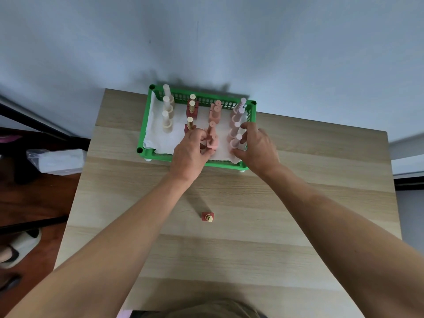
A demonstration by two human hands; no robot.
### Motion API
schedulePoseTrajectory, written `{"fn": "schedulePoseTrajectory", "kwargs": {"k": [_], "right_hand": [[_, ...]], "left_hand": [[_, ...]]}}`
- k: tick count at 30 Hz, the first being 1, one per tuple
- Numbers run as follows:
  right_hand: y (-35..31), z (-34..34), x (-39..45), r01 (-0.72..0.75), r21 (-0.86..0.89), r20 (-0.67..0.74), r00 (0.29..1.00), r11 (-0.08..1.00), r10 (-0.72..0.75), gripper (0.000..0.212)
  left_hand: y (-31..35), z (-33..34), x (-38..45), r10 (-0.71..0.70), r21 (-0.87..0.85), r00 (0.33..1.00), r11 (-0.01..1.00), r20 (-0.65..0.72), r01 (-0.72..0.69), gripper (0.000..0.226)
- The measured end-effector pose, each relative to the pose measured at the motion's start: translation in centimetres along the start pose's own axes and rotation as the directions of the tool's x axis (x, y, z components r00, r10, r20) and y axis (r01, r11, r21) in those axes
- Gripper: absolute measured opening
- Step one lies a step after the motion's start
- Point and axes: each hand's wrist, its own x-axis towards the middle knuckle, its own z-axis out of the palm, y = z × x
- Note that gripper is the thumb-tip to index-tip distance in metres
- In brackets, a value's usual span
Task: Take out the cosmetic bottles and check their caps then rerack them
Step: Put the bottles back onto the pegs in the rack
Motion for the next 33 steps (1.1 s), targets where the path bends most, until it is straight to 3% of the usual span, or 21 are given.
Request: {"fn": "schedulePoseTrajectory", "kwargs": {"k": [8,13,33], "right_hand": [[1.1,-1.0,1.3,0.125,-0.065,0.121,0.986,0.99,-0.116,0.074],[1.2,-1.0,1.8,0.169,-0.106,0.138,0.978,0.98,-0.154,0.067],[0.9,-1.4,2.5,0.178,-0.125,0.203,0.967,0.976,-0.15,0.062]], "left_hand": [[0.3,-0.5,-0.3,0.026,0.018,1.0,0.999,0.015,-0.027,0.054],[0.9,-0.6,0.3,0.033,0.043,0.999,0.998,0.036,-0.035,0.056],[1.5,-1.0,2.9,-0.02,0.141,0.98,0.99,0.197,-0.008,0.047]]}}
